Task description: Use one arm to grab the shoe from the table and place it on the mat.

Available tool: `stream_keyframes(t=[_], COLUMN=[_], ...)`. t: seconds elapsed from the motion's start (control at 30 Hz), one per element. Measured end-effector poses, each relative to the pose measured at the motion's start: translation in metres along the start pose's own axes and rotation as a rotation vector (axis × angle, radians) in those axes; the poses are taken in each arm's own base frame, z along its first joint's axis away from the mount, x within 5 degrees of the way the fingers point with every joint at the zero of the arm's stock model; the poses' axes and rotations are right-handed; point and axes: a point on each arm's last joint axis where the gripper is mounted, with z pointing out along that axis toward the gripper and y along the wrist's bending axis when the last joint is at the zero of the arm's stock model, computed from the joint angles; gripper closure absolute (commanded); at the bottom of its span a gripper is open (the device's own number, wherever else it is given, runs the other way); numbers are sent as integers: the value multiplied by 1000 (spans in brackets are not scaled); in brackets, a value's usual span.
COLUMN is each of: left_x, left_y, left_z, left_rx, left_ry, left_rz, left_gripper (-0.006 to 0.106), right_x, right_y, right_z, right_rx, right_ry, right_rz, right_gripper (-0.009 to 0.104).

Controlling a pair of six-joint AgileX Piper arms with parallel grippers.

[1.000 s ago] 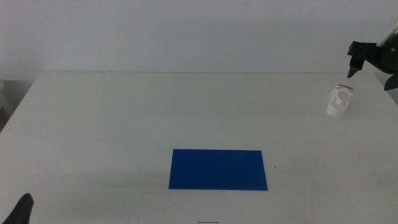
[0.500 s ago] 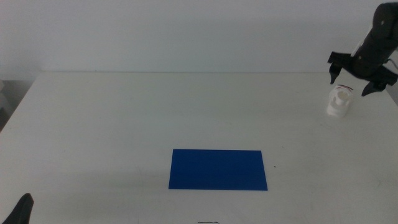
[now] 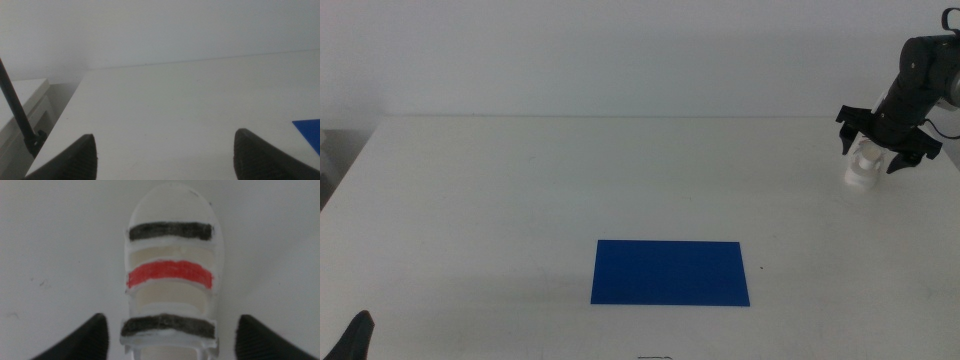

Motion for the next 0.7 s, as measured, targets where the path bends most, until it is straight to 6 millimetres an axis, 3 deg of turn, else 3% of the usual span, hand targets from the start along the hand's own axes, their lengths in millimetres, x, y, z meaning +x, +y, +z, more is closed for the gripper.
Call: stream_keyframes(t=[0.03, 0.1, 0.13, 0.33, 0.47, 0.57, 0.7], left_x=[0, 0, 0, 0, 0, 0, 0], left_y=[0, 0, 0, 0, 0, 0, 0], left_z=[0, 0, 0, 0, 0, 0, 0], left_rx=[0, 0, 0, 0, 0, 0, 0], left_ry=[0, 0, 0, 0, 0, 0, 0], left_rz=[0, 0, 0, 0, 0, 0, 0], left_gripper=[7, 7, 7, 7, 7, 7, 7], right_x=[0, -1, -1, 0, 6, 27, 76], right_y=[0, 0, 0, 2, 15, 33, 53], right_z=[0, 0, 0, -9, -43, -79, -111], right_rx=[-1, 1, 4, 17, 52, 40, -3], right_ry=[-3, -9, -11, -6, -60, -88, -70], right_rz=[-1, -5, -13, -107, -194, -256, -287], right_gripper=[61, 92, 97, 96, 96, 96, 96])
